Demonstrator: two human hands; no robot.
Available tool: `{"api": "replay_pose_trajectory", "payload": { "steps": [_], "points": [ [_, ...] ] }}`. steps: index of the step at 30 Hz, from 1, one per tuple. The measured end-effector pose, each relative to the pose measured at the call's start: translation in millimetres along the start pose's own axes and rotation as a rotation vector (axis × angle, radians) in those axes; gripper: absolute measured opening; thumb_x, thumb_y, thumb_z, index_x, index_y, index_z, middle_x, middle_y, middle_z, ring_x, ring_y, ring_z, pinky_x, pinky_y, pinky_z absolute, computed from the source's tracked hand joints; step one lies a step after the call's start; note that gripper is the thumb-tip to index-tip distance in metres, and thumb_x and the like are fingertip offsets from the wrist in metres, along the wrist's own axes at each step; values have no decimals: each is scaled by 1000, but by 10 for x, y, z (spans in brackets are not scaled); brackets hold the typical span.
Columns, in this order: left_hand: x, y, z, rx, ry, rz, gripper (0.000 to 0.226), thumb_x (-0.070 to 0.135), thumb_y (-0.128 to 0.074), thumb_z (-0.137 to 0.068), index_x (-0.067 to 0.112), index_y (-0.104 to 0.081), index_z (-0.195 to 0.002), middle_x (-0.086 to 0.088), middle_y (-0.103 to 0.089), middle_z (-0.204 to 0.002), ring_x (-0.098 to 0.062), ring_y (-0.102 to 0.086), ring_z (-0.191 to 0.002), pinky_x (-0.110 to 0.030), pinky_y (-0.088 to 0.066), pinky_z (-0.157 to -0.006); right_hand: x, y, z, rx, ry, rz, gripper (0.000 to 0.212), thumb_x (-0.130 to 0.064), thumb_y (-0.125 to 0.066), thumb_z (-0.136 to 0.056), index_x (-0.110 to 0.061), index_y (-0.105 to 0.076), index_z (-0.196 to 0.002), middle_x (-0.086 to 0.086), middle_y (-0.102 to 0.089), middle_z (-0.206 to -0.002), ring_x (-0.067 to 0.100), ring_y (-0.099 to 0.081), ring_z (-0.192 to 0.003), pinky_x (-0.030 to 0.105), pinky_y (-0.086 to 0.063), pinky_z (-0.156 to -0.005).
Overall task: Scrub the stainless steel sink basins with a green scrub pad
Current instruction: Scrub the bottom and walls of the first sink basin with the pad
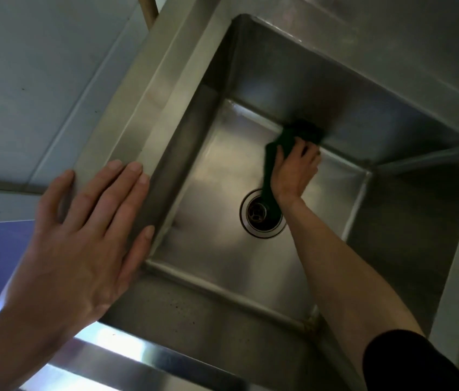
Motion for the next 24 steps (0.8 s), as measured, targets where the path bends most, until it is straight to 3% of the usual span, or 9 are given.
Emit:
{"api": "replay_pose_trajectory", "payload": {
  "steps": [2, 3, 7, 9, 11, 14, 16, 21, 24],
  "points": [
    [63, 185, -162, 25, -55, -40, 68, 44, -41, -110, 14, -30, -169, -6, -32, -174, -29, -31, -161, -61, -27, -127, -93, -76, 68, -53, 189, 37, 49, -35, -51, -108, -8, -48, -149, 19, -43, -151, 36, -40, -134, 44, -34, -109],
    [92, 278, -261, 45, -91, -65, 63, 41, -43, -110, 13, -37, -166, -8, -40, -169, -31, -39, -155, -57, -28, -126, 6, -37, 33, -24, 162, 60, 48, -34, -50, -108, -9, -48, -149, 18, -44, -150, 36, -40, -134, 42, -34, -110],
    [124, 399, -576, 53, -153, -119, 55, 37, -46, -111, 6, -51, -156, -17, -54, -157, -38, -46, -148, -57, -30, -123, 492, 158, -29, 163, -311, 102, 48, -37, -46, -108, -7, -49, -146, 20, -44, -149, 39, -41, -137, 42, -29, -107],
    [136, 385, -585, 41, -150, -130, 56, 37, -47, -110, 4, -52, -155, -19, -55, -156, -40, -45, -149, -59, -32, -123, 341, 85, 1, 147, -351, 86, 48, -36, -46, -108, -8, -49, -146, 19, -44, -150, 39, -40, -138, 42, -28, -105],
    [161, 394, -570, 32, -149, -139, 56, 37, -47, -110, 3, -53, -154, -20, -55, -155, -40, -45, -149, -60, -32, -123, -98, -64, 9, 70, -188, 84, 48, -36, -46, -108, -9, -49, -147, 19, -44, -151, 39, -39, -138, 42, -30, -106],
    [151, 413, -597, 15, -143, -154, 56, 37, -46, -110, 3, -52, -155, -19, -54, -156, -39, -44, -150, -59, -30, -124, -895, -355, 64, -79, 260, 66, 48, -30, -52, -107, -10, -49, -150, 18, -45, -149, 38, -42, -132, 44, -36, -106],
    [149, 411, -607, 10, -138, -159, 56, 37, -46, -110, 3, -52, -155, -19, -54, -156, -39, -44, -150, -60, -31, -123, -968, -364, 31, -94, 341, 64, 47, -29, -53, -106, -10, -50, -149, 18, -46, -147, 37, -45, -128, 42, -38, -105],
    [157, 385, -594, 9, -148, -158, 57, 38, -47, -110, 4, -52, -156, -18, -54, -156, -39, -44, -151, -60, -32, -123, 150, 72, -78, 59, -69, 113, 46, -30, -50, -107, -4, -50, -146, 21, -45, -148, 40, -43, -135, 44, -33, -108],
    [153, 393, -583, 10, -142, -168, 58, 38, -46, -109, 4, -51, -156, -18, -53, -157, -38, -44, -151, -60, -31, -123, 89, -2, -58, 72, -208, 86, 47, -32, -49, -108, -4, -48, -146, 19, -44, -149, 39, -40, -137, 46, -34, -106]
  ]
}}
Point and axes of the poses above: each hand's wrist, its own z-axis away from the middle knuckle, its own y-axis out of the back of the hand, x = y × z, the point moved 9 cm from there along -z, towards the middle knuckle
